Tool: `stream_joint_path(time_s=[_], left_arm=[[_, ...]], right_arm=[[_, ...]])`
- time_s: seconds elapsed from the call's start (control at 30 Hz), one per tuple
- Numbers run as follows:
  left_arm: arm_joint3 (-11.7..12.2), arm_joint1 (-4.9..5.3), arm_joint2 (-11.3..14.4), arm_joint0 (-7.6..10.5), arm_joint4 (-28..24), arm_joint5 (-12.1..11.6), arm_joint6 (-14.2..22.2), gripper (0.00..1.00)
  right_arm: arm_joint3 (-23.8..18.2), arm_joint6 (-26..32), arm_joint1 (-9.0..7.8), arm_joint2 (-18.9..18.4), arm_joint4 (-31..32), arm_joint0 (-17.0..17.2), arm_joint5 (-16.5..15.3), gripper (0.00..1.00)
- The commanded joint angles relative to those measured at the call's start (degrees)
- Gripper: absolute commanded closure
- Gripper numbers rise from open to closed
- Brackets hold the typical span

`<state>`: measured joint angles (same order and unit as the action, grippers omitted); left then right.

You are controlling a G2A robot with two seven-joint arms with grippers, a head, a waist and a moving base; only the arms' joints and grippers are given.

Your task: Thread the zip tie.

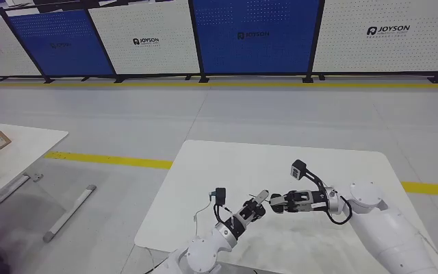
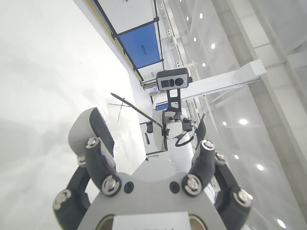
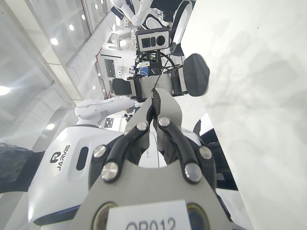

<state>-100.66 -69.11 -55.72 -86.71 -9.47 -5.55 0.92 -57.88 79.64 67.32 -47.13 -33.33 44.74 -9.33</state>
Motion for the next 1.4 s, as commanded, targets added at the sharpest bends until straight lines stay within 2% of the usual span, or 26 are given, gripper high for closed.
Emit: stream_joint_path(time_s=[0.0, 0.23, 0.33, 0.47, 0.57, 0.73, 0.8, 0.93, 1.07, 1.2, 1.27, 1.37], left_arm=[[-0.1, 0.06, -0.4, -0.07, -0.1, 0.0, 0.5, 0.57], [-0.4, 0.12, -1.2, -0.46, -0.3, -0.4, 1.4, 0.58], [-0.7, 0.26, -2.0, -0.76, -1.4, -0.2, 2.9, 0.59], [-1.0, 0.34, -2.5, -1.1, -1.2, -0.4, 3.2, 0.67], [-1.3, 0.39, -2.8, -1.45, -1.2, -0.7, 3.4, 0.81], [-1.5, 0.42, -3.1, -1.75, -0.9, -0.8, 3.5, 0.79], [-1.4, 0.42, -3.1, -1.83, -0.7, -1.0, 3.7, 0.82], [-1.4, 0.45, -3.1, -1.95, -0.1, -1.3, 4.3, 0.78], [-1.5, 0.47, -3.3, -2.14, -0.1, -1.6, 4.6, 0.88], [-1.6, 0.46, -3.4, -2.21, -0.2, -1.6, 4.6, 0.88], [-1.6, 0.44, -3.4, -2.22, -0.2, -1.5, 4.6, 0.96], [-1.6, 0.41, -3.5, -2.21, -0.2, -1.4, 4.6, 1.0]], right_arm=[[0.0, 0.0, 0.0, 0.0, 0.0, 0.0, 0.0, 1.0], [0.0, 0.0, 0.0, 0.0, 0.0, 0.0, 0.0, 1.0], [0.0, 0.0, 0.0, 0.0, 0.0, 0.0, 0.0, 1.0], [0.0, 0.0, 0.0, 0.0, 0.0, 0.0, 0.0, 1.0], [0.0, 0.0, 0.0, 0.0, 0.0, 0.0, 0.0, 1.0], [0.0, 0.0, 0.0, 0.0, 0.0, 0.0, 0.0, 1.0], [0.0, 0.0, 0.0, 0.0, 0.0, 0.0, 0.0, 1.0], [0.0, 0.0, 0.0, 0.0, 0.0, 0.0, 0.0, 1.0], [0.0, 0.0, 0.0, 0.0, 0.0, 0.0, 0.0, 1.0], [0.0, 0.0, 0.0, 0.0, 0.0, 0.0, 0.0, 1.0], [0.0, 0.0, 0.0, 0.0, 0.0, 0.0, 0.0, 1.0], [0.0, 0.0, 0.0, 0.0, 0.0, 0.0, 0.0, 1.0]])
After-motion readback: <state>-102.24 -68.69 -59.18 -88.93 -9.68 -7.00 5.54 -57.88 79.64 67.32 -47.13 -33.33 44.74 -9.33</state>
